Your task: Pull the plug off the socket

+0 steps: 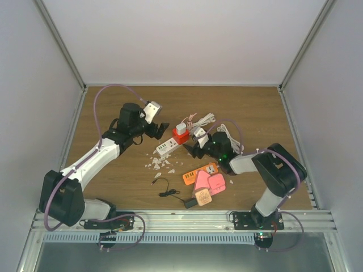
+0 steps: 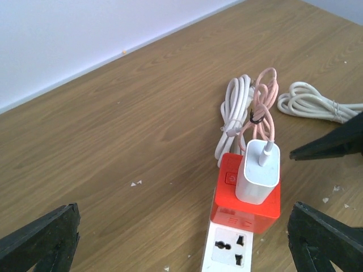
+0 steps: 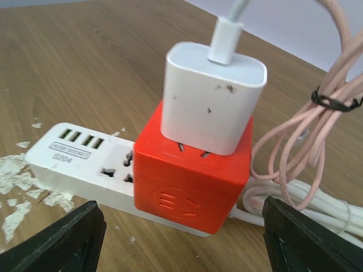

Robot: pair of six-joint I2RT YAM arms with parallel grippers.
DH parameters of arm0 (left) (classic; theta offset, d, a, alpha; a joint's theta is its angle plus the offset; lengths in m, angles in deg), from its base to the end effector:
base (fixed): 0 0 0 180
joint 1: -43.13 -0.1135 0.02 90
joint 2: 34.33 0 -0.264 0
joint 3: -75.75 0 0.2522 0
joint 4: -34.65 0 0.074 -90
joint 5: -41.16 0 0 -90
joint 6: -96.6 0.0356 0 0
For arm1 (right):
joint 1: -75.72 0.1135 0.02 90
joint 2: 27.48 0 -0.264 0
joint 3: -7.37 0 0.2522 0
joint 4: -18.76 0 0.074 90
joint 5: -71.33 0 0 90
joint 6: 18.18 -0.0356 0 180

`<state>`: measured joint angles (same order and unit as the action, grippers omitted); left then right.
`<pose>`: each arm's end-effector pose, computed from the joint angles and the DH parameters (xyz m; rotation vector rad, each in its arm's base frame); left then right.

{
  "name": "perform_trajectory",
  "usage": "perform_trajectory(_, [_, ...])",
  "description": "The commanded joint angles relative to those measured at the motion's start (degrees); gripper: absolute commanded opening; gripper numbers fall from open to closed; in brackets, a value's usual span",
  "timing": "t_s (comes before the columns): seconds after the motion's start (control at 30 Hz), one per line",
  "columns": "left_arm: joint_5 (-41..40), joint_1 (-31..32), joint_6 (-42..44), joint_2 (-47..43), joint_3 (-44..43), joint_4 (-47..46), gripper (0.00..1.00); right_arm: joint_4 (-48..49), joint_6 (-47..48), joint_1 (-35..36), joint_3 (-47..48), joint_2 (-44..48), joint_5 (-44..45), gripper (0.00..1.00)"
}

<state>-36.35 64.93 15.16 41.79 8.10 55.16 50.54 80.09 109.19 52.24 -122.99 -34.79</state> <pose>0.2769 -0.1190 0.2800 0.6740 1.9721 -0.3674 0.2512 0.1779 0.1463 -0.8642 1.7218 0.5639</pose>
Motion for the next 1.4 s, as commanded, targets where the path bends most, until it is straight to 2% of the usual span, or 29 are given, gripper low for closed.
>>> perform_trajectory(0.0, [3.3,0.0,2.0,1.7,-2.0,1.0,0.99,5.5,-0.4,0.9,1.8,-3.9,2.6,0.76])
perform_trajectory(0.37, [11.1,0.3,3.5,3.3,0.0,0.0,0.99,9.4,-0.8,1.2,5.0,-9.8,5.6,0.73])
perform_trajectory(0.53, [11.4,0.4,2.9,3.3,1.9,-2.5,0.98,9.0,-1.8,2.2,6.6,-11.4,6.2,0.79])
perform_trajectory(0.93, [10.8,2.3,1.2,4.0,4.9,-6.6,0.90,10.1,-5.8,3.8,9.1,-14.6,8.7,0.79])
perform_trajectory(1.13, [9.3,2.2,0.6,6.6,3.4,-7.8,0.89,9.4,-8.1,5.6,10.7,-15.5,11.4,0.93])
perform_trajectory(1.37, [9.1,1.9,1.1,6.5,3.2,-7.8,0.88,7.4,-10.8,5.9,13.5,-18.0,15.9,0.87])
